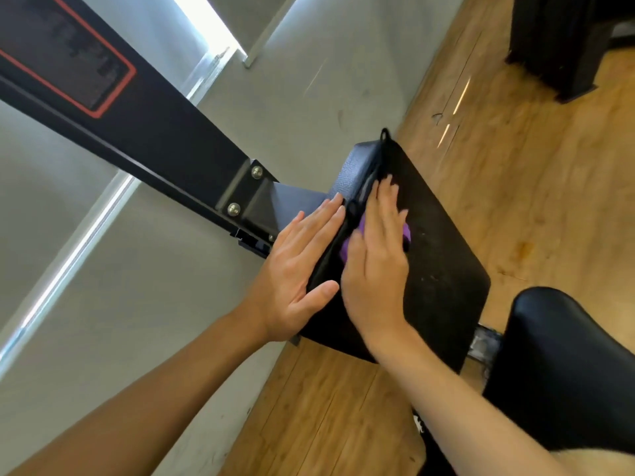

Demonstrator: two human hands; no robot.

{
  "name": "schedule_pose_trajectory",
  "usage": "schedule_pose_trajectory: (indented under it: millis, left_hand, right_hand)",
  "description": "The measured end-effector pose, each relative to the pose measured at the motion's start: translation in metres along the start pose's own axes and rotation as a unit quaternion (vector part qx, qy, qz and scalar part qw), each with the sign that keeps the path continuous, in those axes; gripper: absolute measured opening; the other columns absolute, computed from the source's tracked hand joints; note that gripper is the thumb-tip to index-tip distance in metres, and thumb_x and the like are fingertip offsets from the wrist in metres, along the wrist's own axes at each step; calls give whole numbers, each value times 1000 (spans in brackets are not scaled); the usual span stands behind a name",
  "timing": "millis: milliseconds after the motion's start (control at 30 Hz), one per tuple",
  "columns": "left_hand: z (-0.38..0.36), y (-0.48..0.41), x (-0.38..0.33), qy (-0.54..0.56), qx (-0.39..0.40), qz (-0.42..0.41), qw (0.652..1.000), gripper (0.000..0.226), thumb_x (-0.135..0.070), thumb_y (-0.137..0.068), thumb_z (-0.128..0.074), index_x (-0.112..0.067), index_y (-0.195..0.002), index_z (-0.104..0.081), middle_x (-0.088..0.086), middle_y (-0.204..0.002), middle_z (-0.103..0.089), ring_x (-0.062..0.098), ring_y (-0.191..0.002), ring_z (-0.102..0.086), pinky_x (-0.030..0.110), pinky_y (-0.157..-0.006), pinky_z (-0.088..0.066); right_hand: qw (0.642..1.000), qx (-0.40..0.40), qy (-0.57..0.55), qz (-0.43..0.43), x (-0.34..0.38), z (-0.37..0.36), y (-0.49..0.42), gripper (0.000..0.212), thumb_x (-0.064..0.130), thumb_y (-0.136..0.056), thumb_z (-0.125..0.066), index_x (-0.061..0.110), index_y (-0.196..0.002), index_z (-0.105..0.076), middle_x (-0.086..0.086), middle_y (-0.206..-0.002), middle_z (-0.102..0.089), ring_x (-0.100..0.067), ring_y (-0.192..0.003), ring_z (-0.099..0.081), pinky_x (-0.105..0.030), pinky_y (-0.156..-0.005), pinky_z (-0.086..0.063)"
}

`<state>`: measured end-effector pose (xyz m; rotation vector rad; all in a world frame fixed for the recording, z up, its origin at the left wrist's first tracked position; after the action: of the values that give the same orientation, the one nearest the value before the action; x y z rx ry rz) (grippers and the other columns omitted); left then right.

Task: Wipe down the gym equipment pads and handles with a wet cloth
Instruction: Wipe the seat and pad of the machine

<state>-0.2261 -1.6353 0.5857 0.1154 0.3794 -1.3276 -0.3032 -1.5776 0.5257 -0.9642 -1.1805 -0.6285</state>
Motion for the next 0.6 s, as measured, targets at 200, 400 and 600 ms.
schedule_pose_trajectory:
  millis: [200, 400, 600]
  left_hand:
    - [2, 1, 0, -15, -12, -6, 1000, 77, -55, -102, -30, -1, -158, -35, 11, -168, -30, 25, -156, -28, 61, -124, -21]
    - [8, 5, -2, -38, -59, -6, 998, 69, -37, -93, -39, -2, -151, -47, 12, -155, -46, 21, -143, -41, 61, -117, -30]
    - [10, 7, -2, -37, -69, -7, 997, 69, -38, -90, -39, -1, -147, -52, 12, -147, -51, 20, -133, -46, 52, -106, -41]
  right_hand:
    - [994, 58, 67, 60, -16, -3, 40, 54, 25, -108, -34, 20, -160, -19, -7, -171, -8, -26, -159, -1, -59, -126, 0]
    - [997, -34, -4, -75, -19, 7, -64, 54, 27, -110, -31, 19, -162, -21, -8, -171, -8, -22, -158, 2, -53, -127, 3]
    - [997, -44, -37, -57, -8, 7, -10, 49, 23, -109, -38, 20, -158, -32, -6, -170, -18, -19, -157, -16, -50, -128, -13]
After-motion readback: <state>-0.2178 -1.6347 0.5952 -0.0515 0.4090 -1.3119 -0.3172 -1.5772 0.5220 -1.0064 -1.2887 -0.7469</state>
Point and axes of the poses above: each hand's wrist, its own y-axis away from the middle knuckle, its own z-axis out of the back of the hand, x = y × z, the point moved 9 cm from there along -y, towards the middle knuckle
